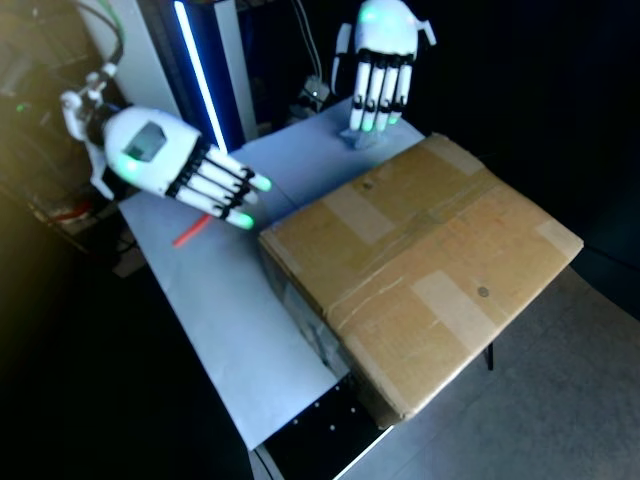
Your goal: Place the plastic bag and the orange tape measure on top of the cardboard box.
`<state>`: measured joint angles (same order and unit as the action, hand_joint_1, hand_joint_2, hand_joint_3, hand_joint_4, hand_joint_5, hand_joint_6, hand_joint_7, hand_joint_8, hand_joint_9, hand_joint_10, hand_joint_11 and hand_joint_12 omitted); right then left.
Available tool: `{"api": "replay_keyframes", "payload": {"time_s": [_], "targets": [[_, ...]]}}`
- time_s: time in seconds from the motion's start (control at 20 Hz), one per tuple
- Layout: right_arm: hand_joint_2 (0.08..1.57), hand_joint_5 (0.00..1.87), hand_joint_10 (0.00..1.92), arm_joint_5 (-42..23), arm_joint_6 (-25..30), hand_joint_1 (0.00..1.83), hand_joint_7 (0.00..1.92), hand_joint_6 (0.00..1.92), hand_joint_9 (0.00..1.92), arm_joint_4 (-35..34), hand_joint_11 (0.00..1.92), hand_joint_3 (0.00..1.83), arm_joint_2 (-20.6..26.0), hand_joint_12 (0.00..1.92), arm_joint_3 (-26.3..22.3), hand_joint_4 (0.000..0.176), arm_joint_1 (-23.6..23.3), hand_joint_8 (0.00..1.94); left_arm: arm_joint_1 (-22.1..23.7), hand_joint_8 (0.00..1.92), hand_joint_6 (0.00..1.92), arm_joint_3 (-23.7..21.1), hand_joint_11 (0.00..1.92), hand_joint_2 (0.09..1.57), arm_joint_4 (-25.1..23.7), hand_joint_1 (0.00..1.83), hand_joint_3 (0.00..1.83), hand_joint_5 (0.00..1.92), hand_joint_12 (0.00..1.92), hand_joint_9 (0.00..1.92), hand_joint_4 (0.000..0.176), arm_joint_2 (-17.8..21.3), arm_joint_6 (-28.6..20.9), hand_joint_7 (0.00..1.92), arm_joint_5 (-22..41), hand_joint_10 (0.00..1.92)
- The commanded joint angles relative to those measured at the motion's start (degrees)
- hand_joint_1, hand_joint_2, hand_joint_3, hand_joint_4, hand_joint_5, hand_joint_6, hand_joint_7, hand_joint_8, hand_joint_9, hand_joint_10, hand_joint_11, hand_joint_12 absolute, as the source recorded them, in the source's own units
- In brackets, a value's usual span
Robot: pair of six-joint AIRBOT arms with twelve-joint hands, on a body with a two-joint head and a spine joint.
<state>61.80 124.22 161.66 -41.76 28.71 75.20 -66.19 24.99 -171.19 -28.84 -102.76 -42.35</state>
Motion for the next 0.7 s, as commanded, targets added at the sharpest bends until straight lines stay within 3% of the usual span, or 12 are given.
{"api": "replay_keyframes", "payload": {"time_s": [0.0, 0.1, 0.15, 0.2, 0.25, 0.3, 0.35, 0.4, 0.5, 0.6, 0.65], "targets": [[0.85, 0.32, 0.96, 6.0, 0.2, 0.59, 0.36, 0.33, 0.05, 1.8, 0.0, 0.0, -0.1, 1.51, 0.0, 0.0, -0.3, 0.26, 0.3, 0.0, 0.0, 0.1, 0.0, 1.02, -1.4, 0.7, 0.0, 0.14, 0.89, 0.0, 0.128, -0.2, -0.1, 0.01, -7.1, 0.0], [0.83, 0.34, 0.93, 6.0, 0.2, 0.61, 0.39, 0.32, 0.08, 1.7, 0.0, 0.0, -0.1, 1.52, 0.1, 0.0, -0.3, 0.24, 0.3, 0.0, 0.0, 0.2, 0.0, 1.0, -1.4, 0.73, 0.0, 0.14, 0.92, 0.02, 0.118, -0.2, -0.1, 0.03, -7.3, 0.01], [0.84, 0.35, 0.9, 6.0, 0.2, 0.6, 0.4, 0.31, 0.09, 1.6, 0.0, 0.0, -0.1, 1.5, 0.1, 0.0, -0.3, 0.22, 0.3, 0.0, 0.0, 0.1, 0.0, 0.99, -1.4, 0.74, 0.0, 0.12, 0.89, 0.02, 0.125, -0.2, -0.1, 0.01, -7.2, 0.0], [0.86, 0.36, 0.86, 6.0, 0.2, 0.57, 0.43, 0.3, 0.11, 1.5, 0.0, 0.0, -0.2, 1.51, 0.1, 0.0, -0.3, 0.2, 0.2, 0.0, 0.0, 0.1, 0.0, 0.99, -1.4, 0.75, 0.0, 0.15, 1.08, 0.02, 0.112, -0.3, -0.1, 0.03, -6.8, 0.01], [0.88, 0.35, 0.86, 6.0, 0.2, 0.55, 0.43, 0.29, 0.11, 1.3, 0.0, 0.01, -0.3, 1.5, 0.2, 0.0, -0.3, 0.19, 0.2, 0.0, 0.0, 0.2, 0.0, 0.98, -1.4, 0.76, 0.0, 0.17, 1.13, 0.02, 0.113, -0.7, -0.1, 0.04, -6.3, 0.0], [0.9, 0.34, 0.87, 6.0, 0.2, 0.52, 0.41, 0.29, 0.11, 1.1, 0.0, 0.02, -0.5, 1.5, 0.3, 0.0, -0.2, 0.19, -0.1, 0.0, 0.0, 0.6, 0.0, 0.99, -1.2, 0.74, 0.0, 0.14, 1.13, 0.01, 0.131, -1.3, -0.1, 0.02, -5.7, 0.01], [0.93, 0.36, 0.88, 6.0, 0.2, 0.44, 0.43, 0.27, 0.13, 0.8, 0.0, 0.01, -0.9, 1.52, 0.6, 0.0, 0.0, 0.19, -1.3, 0.0, 0.0, 1.3, 0.0, 0.99, 0.2, 0.75, 0.0, 0.16, 1.31, 0.04, 0.113, -2.6, -0.1, 0.05, -5.4, 0.01], [0.94, 0.36, 0.89, 5.8, 0.2, 0.37, 0.43, 0.26, 0.14, 0.5, 0.0, 0.01, -1.5, 1.52, 0.9, 0.0, 0.1, 0.19, -3.3, 0.01, 0.01, 1.6, 0.0, 0.98, 1.8, 0.71, 0.0, 0.21, 1.47, 0.11, 0.074, -3.7, -0.1, 0.09, -5.6, 0.04], [0.89, 0.34, 0.84, 5.1, 0.2, 0.46, 0.4, 0.22, 0.12, 0.2, 0.0, 0.0, -2.2, 1.46, 1.3, 0.0, 0.1, 0.16, -4.8, 0.0, 0.0, 1.6, 0.0, 1.01, 3.1, 0.62, 0.0, 0.21, 1.37, 0.1, 0.079, -4.1, -0.1, 0.08, -6.3, 0.03], [0.86, 0.35, 0.83, 4.2, 0.2, 0.47, 0.41, 0.22, 0.13, -0.4, 0.0, 0.0, -3.4, 1.45, 2.0, 0.0, 0.1, 0.16, -6.8, 0.0, 0.0, 1.7, 0.0, 1.02, 4.6, 0.65, 0.0, 0.19, 1.46, 0.09, 0.078, -4.8, -0.1, 0.08, -7.9, 0.03], [0.86, 0.36, 0.84, 4.0, 0.2, 0.48, 0.42, 0.22, 0.15, -0.6, 0.0, 0.0, -3.7, 1.48, 2.2, 0.0, 0.1, 0.16, -7.0, 0.0, 0.0, 1.9, 0.0, 0.96, 4.9, 0.74, 0.0, 0.16, 1.46, 0.13, 0.127, -5.0, -0.1, 0.08, -8.2, 0.04]]}}
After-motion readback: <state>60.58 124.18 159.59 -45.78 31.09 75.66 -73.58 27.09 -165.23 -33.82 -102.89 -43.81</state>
